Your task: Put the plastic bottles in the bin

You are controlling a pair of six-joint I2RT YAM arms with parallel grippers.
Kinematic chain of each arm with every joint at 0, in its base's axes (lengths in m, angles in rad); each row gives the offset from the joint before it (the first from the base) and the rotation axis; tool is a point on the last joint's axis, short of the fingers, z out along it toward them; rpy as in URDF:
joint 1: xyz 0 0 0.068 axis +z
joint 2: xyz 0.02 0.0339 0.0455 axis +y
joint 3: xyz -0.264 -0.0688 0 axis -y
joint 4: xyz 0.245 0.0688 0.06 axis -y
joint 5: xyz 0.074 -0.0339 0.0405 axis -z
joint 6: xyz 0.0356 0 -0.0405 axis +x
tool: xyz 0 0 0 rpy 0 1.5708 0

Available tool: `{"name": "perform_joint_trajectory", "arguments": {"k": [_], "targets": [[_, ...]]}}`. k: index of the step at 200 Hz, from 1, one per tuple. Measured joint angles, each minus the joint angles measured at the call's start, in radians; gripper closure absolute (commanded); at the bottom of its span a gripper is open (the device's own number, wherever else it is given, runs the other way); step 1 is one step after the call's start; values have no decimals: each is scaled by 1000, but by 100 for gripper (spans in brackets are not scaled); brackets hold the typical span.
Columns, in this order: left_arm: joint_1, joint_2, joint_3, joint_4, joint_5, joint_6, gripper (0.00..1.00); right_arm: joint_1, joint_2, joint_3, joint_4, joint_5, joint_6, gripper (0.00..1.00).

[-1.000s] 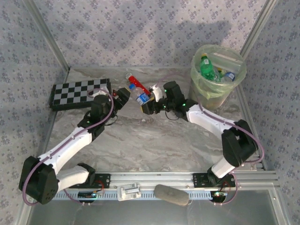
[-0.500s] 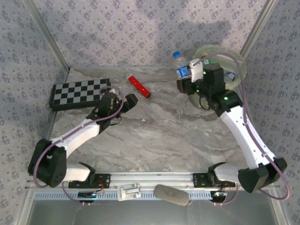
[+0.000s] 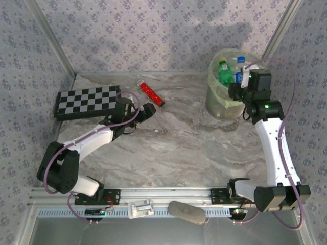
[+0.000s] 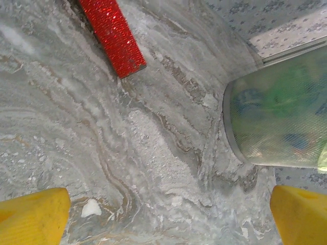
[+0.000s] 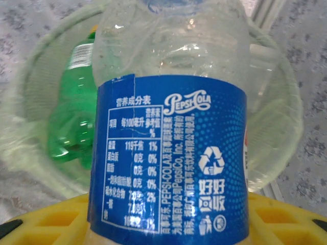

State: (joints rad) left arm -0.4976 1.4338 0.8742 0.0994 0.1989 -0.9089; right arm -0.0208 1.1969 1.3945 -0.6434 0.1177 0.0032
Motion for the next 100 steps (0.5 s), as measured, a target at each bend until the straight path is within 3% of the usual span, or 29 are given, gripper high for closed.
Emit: {"name": "perform_joint_trajectory", "arguments": {"k": [67, 100], "targets": [[0, 10, 22, -12, 0, 10, 0, -59, 113, 27, 66, -29, 11, 48], [0, 10, 22, -24, -5, 13, 0, -60, 169, 63, 72, -55, 13, 36]]}}
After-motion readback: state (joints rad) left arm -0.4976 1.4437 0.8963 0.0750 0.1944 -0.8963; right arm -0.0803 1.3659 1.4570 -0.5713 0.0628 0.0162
